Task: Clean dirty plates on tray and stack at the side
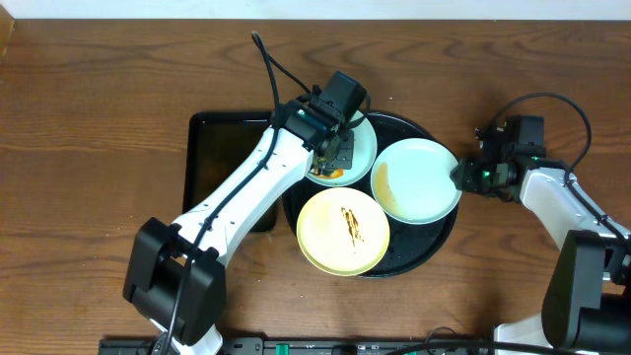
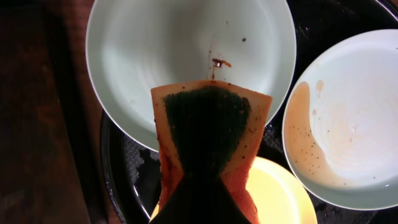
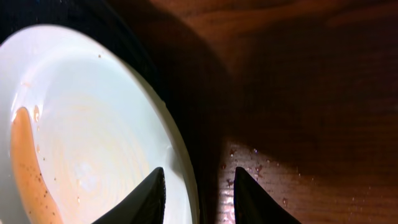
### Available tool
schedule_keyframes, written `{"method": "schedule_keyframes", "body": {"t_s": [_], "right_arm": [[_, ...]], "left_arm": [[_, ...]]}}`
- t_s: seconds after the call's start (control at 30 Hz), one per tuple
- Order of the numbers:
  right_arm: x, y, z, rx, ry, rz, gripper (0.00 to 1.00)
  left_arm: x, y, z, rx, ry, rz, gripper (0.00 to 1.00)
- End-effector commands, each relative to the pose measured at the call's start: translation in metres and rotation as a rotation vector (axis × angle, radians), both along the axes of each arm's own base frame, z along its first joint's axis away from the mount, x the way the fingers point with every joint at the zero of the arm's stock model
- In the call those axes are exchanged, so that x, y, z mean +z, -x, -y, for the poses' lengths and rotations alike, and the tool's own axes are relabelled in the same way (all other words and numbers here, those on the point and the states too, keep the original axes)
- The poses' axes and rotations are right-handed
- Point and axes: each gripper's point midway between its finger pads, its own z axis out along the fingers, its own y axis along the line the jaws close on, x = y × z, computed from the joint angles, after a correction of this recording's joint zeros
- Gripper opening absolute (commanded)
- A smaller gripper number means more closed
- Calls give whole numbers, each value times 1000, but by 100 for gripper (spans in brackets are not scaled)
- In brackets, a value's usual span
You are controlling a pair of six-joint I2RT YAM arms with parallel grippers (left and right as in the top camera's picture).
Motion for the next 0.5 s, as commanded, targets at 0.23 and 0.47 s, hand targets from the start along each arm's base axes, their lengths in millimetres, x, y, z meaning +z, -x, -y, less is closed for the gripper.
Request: {"method": "schedule_keyframes", "body": {"t_s": [0.23, 0.47], "right_arm": [[-15, 9, -2, -17, -11, -19, 22], [-13, 7, -4, -12, -25, -11, 1]], "left_arm": [[8, -3, -4, -2, -9, 27, 8], [8, -2, -4, -3, -10, 27, 8]]}}
